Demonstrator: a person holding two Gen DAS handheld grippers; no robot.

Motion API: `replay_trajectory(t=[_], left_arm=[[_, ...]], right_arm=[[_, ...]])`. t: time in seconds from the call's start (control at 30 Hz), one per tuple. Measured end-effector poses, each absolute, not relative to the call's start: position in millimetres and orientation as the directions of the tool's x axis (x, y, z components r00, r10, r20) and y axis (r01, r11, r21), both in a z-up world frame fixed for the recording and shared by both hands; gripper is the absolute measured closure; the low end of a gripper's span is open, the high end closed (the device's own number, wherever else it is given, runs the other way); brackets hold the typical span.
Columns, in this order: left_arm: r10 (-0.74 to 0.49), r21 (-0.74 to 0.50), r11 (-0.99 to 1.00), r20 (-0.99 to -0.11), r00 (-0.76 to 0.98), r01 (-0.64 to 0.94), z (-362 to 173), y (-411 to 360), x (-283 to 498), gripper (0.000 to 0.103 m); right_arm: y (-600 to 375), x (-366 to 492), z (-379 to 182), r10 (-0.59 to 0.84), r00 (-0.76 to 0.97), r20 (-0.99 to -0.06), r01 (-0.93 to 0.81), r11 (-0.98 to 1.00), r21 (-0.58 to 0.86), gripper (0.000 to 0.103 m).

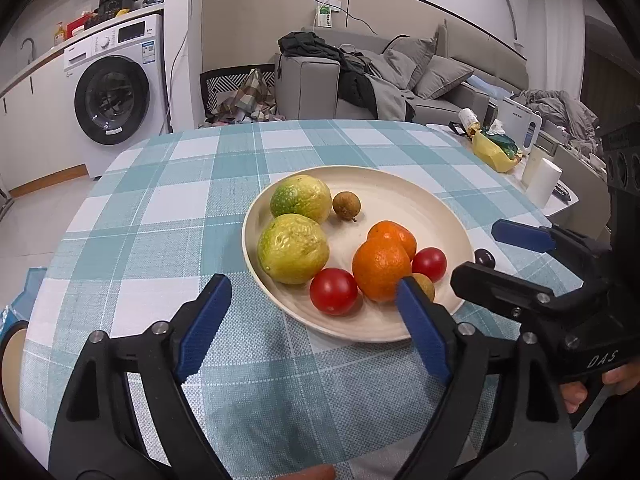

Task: Organize fruits
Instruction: 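Open both grippers to drop the orange and tomato onto the plate, then move the right gripper to the dark plum while the left approaches the other plum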

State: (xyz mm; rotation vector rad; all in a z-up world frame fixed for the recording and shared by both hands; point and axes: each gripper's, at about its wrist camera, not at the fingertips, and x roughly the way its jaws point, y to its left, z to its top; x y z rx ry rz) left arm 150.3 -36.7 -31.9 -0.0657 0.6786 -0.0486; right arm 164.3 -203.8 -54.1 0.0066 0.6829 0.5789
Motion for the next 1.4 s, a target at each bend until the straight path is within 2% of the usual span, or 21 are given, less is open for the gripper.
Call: replay_trajectory(t=[0.2, 0.33, 0.63, 0.93, 1.3, 1.4], left_arm=[[-0.034, -0.055, 0.998, -0.612, 0.79, 0.0, -29, -34, 142, 0.001], [-0.057, -0.087, 0.996, -0.592, 0.804, 0.007, -25, -31, 135, 0.001], [-0.064, -0.069, 0.997, -0.587, 0.807, 0.029, -23, -35, 121, 0.001], [-0.1, -0.095, 0.994, -0.571, 0.815, 0.056, -20, -42, 115, 0.001], [-0.111, -0.118, 0.992, -0.576, 0.81, 0.052, -23, -52, 118, 0.001], [-0.111, -0.111, 0.992, -0.57, 0.814, 0.058, -23, -55, 117, 0.001]], right_arm=[[-209, 158, -54, 0.509, 0.629, -0.588, -0.513, 0.839, 0.178, 0.0], [-213, 156, -54, 0.507, 0.634, -0.585, -0.513, 0.841, 0.173, 0.0], [-218, 149, -54, 0.497, 0.636, -0.591, -0.52, 0.841, 0.149, 0.0], [-227, 137, -50, 0.443, 0.688, -0.575, -0.5, 0.863, 0.068, 0.0], [-240, 142, -46, 0.451, 0.706, -0.545, -0.486, 0.869, 0.09, 0.0], [-241, 144, -47, 0.436, 0.7, -0.566, -0.481, 0.873, 0.077, 0.0]])
